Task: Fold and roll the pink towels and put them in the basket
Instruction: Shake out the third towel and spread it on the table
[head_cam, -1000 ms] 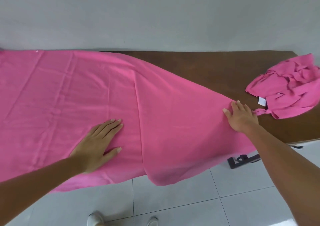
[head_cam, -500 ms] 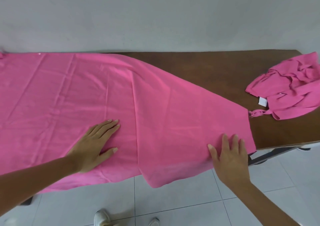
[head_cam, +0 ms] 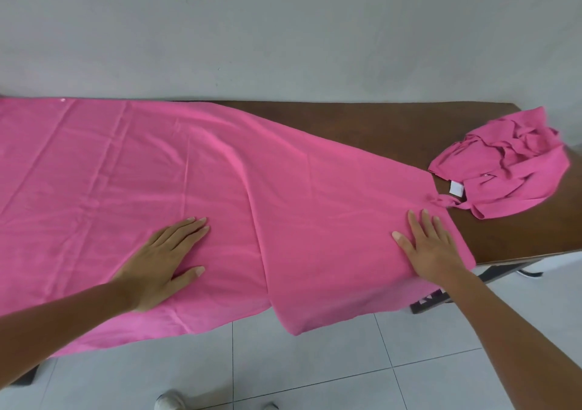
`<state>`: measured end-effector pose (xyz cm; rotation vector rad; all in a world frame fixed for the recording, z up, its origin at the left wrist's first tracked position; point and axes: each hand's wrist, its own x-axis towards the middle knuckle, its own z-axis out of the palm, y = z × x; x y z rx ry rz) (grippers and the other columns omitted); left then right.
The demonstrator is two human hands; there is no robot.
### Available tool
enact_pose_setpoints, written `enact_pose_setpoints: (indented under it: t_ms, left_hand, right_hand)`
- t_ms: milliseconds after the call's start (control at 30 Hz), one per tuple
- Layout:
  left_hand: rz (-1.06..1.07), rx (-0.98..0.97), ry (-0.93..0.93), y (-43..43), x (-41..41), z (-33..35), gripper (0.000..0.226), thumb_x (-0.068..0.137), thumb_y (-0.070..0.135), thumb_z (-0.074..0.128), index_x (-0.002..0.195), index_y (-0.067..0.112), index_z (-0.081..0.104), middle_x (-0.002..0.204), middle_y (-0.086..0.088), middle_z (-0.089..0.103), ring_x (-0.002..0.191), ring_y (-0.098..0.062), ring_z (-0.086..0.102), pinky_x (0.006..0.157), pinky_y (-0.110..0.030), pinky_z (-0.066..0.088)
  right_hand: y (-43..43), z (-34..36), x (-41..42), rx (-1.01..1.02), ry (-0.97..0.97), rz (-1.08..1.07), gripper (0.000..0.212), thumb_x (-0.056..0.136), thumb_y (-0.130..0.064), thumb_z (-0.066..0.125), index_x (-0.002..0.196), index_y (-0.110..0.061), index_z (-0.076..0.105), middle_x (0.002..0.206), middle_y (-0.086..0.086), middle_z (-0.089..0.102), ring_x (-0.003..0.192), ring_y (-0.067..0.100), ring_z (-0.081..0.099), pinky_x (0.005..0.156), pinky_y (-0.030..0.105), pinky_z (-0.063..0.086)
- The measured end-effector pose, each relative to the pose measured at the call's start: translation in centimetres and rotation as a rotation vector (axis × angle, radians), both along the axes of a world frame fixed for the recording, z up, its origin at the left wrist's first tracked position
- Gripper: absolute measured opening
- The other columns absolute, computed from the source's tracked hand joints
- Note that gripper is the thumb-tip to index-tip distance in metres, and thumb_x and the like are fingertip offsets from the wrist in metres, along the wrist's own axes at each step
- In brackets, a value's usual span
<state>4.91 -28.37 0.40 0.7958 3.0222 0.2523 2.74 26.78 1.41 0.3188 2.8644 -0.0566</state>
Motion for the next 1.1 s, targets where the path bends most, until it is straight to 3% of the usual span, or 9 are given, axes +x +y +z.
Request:
enact_pose_setpoints:
  t_ms: [233,333,433,533,667,733,833,1100]
  left_hand:
    - [-0.003,-0.014,-0.007,0.0,0.1,0.2,0.077,0.1,0.068,0.025,0.163,0.025,0.011,0.169,0.01,0.011,0.155,-0.01,0.01,0.124,-0.04,0.018]
    - [-0.01,-0.022,0.002,0.0,0.1,0.1,0.077,0.1,0.068,0.026,0.163,0.025,0.012,0.169,0.009,0.012,0.155,-0.011,0.012,0.124,-0.038,0.016]
    - [-0.014,-0.022,0.007,0.0,0.0,0.2,0.077,0.1,0.067,0.028,0.162,0.023,0.016,0.169,0.008,0.015,0.155,-0.012,0.014,0.124,-0.036,0.015]
    - [0.02,-0.008,0.021,0.8,-0.1,0.2,0.077,0.098,0.068,0.03,0.158,0.02,0.031,0.163,0.004,0.029,0.151,-0.016,0.026,0.122,-0.037,0.021]
    - [0.214,0.128,0.066,5.1,-0.4,0.4,0.069,0.092,0.062,0.04,0.135,0.01,0.054,0.139,-0.009,0.051,0.13,-0.032,0.047,0.107,-0.05,0.041]
    - [0.216,0.16,0.061,8.1,0.0,0.0,0.069,0.093,0.06,0.04,0.134,0.007,0.052,0.138,-0.011,0.05,0.13,-0.032,0.046,0.109,-0.052,0.041]
    - [0.147,0.15,0.027,11.5,0.6,-0.9,0.076,0.096,0.062,0.036,0.147,0.006,0.044,0.152,-0.01,0.043,0.142,-0.03,0.039,0.118,-0.05,0.033]
    - [0.115,0.06,0.027,12.0,0.8,-1.5,0.085,0.099,0.069,0.016,0.16,0.01,0.023,0.168,-0.004,0.017,0.155,-0.022,0.016,0.125,-0.044,0.019]
  right_hand:
    - [-0.5,1.7,-1.2,0.148,0.024,-0.208,0.085,0.094,-0.072,0.001,0.162,-0.021,-0.003,0.169,0.012,-0.004,0.155,0.038,-0.004,0.125,0.052,0.004]
    - [-2.9,2.2,-0.4,0.082,0.093,-0.289,0.083,0.098,-0.067,0.013,0.161,-0.015,0.007,0.167,0.019,0.006,0.153,0.043,0.007,0.123,0.054,0.012]
    - [-5.6,2.6,1.2,-0.047,0.105,-0.32,0.085,0.097,-0.07,0.015,0.161,-0.014,0.004,0.167,0.021,0.004,0.153,0.042,0.005,0.123,0.053,0.012]
    - [-7.6,2.7,3.3,-0.118,0.091,-0.298,0.087,0.097,-0.072,0.019,0.161,-0.016,0.002,0.167,0.021,0.002,0.154,0.041,0.002,0.124,0.051,0.009]
    - [-6.7,1.9,4.8,-0.099,0.065,-0.34,0.091,0.096,-0.072,0.022,0.161,-0.013,-0.002,0.165,0.025,-0.005,0.153,0.042,-0.004,0.124,0.051,0.004]
    - [-5.1,1.5,4.7,-0.092,0.077,-0.396,0.095,0.094,-0.074,0.022,0.16,-0.009,-0.001,0.165,0.028,-0.005,0.153,0.043,-0.004,0.123,0.052,0.006]
    - [-2.1,0.6,4.1,-0.062,0.09,-0.448,0.103,0.09,-0.078,0.017,0.159,-0.005,0.002,0.164,0.029,-0.001,0.154,0.041,-0.001,0.124,0.051,0.006]
    - [2.6,0.2,2.3,-0.072,0.065,-0.393,0.105,0.087,-0.082,0.017,0.16,-0.008,-0.002,0.166,0.024,-0.007,0.155,0.037,-0.005,0.125,0.048,0.002]
